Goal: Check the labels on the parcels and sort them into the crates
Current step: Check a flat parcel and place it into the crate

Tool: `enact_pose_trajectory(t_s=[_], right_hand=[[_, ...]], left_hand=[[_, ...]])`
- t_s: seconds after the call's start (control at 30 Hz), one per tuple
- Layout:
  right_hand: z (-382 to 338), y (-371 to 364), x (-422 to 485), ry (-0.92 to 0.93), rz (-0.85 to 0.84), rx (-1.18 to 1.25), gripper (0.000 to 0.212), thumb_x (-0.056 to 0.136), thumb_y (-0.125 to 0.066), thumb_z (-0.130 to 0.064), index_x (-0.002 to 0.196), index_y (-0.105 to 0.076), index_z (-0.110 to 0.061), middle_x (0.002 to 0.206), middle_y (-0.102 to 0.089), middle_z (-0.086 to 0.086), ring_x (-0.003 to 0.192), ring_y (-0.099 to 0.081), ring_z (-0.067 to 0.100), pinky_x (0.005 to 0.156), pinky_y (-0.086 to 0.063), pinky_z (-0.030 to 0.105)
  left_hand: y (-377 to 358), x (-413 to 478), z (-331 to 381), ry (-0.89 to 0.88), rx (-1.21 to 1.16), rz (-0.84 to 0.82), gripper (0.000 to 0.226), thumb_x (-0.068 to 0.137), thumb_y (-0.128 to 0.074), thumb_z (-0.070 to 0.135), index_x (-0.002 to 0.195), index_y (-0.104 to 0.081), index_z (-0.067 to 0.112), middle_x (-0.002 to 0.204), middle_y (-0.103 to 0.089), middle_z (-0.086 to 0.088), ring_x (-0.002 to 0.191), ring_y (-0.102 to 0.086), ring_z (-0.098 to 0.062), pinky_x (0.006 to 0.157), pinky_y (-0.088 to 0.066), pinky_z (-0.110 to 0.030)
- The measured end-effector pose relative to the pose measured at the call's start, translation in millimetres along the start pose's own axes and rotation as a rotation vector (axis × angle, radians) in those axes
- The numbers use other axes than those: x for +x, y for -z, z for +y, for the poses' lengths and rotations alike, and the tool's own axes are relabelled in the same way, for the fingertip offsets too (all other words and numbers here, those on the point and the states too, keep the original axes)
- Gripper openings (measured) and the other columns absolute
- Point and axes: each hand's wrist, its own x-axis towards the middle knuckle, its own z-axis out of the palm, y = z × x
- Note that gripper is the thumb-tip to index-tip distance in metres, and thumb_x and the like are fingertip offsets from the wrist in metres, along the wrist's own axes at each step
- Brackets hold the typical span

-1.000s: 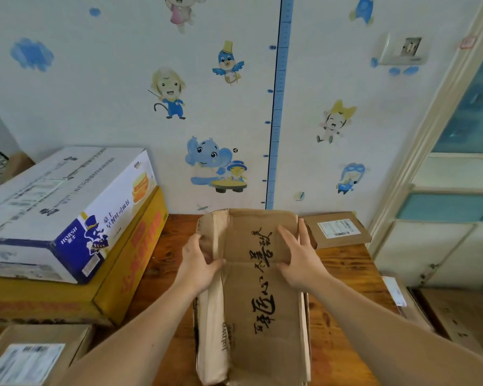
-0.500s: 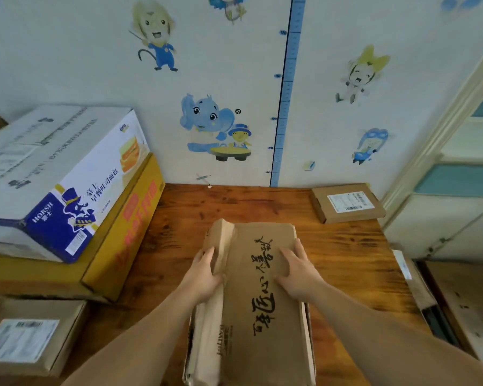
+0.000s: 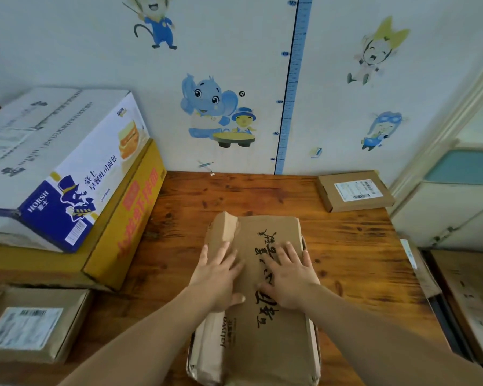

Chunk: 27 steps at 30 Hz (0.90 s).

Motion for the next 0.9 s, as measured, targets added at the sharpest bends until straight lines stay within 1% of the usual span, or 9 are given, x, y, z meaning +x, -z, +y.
enact_pose_trajectory(t_s=[0.1,0.17,0.47,0.53,0.57,0.67,0.77,0.83,0.9], right_hand=[[-2.3,-2.5,3.4,-0.015,-0.034,-0.026,0.08,0.095,-0.031,-0.067,0.158,0.0,-0.028,0.164,0.017,0.005,0.148,0.026,0.027,0.116,0.013,0.057],[-4.3,-2.6,4.0,-0.017,-0.043,-0.056,0.079,0.096,-0.03,-0.066,0.158,0.001,-0.027,0.164,0.018,0.006,0.148,0.025,0.027,0.115,0.014,0.058],[-5.5,-10.0,12.0,-0.026,-0.085,-0.11,0.076,0.098,-0.026,-0.064,0.157,0.006,-0.027,0.162,0.023,0.007,0.147,0.027,0.027,0.114,0.017,0.057],[-5.1,-5.4,9.9,-0.016,-0.085,-0.097,0.077,0.099,-0.027,-0.063,0.157,0.006,-0.027,0.162,0.023,0.007,0.147,0.027,0.027,0.115,0.016,0.057],[-4.7,-2.7,7.8,-0.012,-0.076,-0.093,0.076,0.099,-0.027,-0.063,0.157,0.006,-0.026,0.162,0.022,0.008,0.147,0.026,0.028,0.115,0.016,0.056],[-5.8,-1.7,-2.3,0.029,-0.007,-0.122,0.074,0.101,-0.024,-0.058,0.158,0.006,-0.02,0.162,0.021,0.01,0.148,0.024,0.028,0.115,0.017,0.053],[-10.7,-10.9,-15.4,0.056,0.014,-0.117,0.075,0.101,-0.022,-0.058,0.157,0.009,-0.018,0.163,0.021,0.01,0.149,0.023,0.027,0.116,0.018,0.048],[-12.8,-14.9,-17.9,0.048,0.0,-0.098,0.075,0.101,-0.021,-0.059,0.156,0.011,-0.02,0.163,0.02,0.008,0.149,0.023,0.025,0.115,0.018,0.045],[-14.1,-15.4,-15.1,0.04,-0.012,-0.101,0.075,0.101,-0.021,-0.059,0.157,0.01,-0.02,0.163,0.02,0.008,0.149,0.023,0.025,0.116,0.018,0.045]], left_hand=[[-5.2,5.8,2.0,0.012,-0.007,-0.033,0.082,0.093,-0.041,0.065,0.157,-0.009,0.025,0.165,-0.004,0.002,0.146,0.029,-0.022,0.115,0.013,-0.061],[-6.8,8.0,4.4,0.015,-0.007,-0.049,0.082,0.093,-0.042,0.063,0.157,-0.01,0.024,0.165,-0.009,0.002,0.146,0.028,-0.022,0.115,0.011,-0.061],[-12.3,17.6,10.0,-0.005,0.006,-0.066,0.084,0.094,-0.046,0.058,0.158,-0.009,0.017,0.165,-0.01,-0.003,0.147,0.025,-0.024,0.117,0.006,-0.06],[-10.0,14.2,7.8,-0.012,-0.024,-0.04,0.083,0.094,-0.047,0.057,0.157,-0.011,0.018,0.165,-0.004,-0.003,0.147,0.025,-0.023,0.118,0.005,-0.058],[-9.1,11.6,6.8,-0.01,-0.059,-0.014,0.082,0.094,-0.048,0.056,0.157,-0.01,0.02,0.165,0.003,-0.003,0.147,0.026,-0.023,0.118,0.005,-0.056],[-11.9,-1.3,4.3,0.052,-0.207,0.086,0.085,0.096,-0.046,0.053,0.157,0.005,0.022,0.162,0.023,-0.002,0.147,0.027,-0.021,0.12,0.005,-0.048],[-21.4,-14.2,4.0,0.117,-0.276,0.105,0.093,0.097,-0.046,0.053,0.153,0.019,0.016,0.16,0.028,-0.001,0.147,0.025,-0.02,0.122,0.004,-0.042],[-26.1,-17.9,5.1,0.131,-0.292,0.089,0.095,0.097,-0.046,0.052,0.153,0.019,0.013,0.159,0.03,0.0,0.148,0.024,-0.02,0.123,0.003,-0.042],[-28.1,-16.7,6.3,0.126,-0.301,0.09,0.093,0.097,-0.046,0.051,0.154,0.015,0.011,0.16,0.029,0.0,0.148,0.024,-0.02,0.122,0.002,-0.041]])
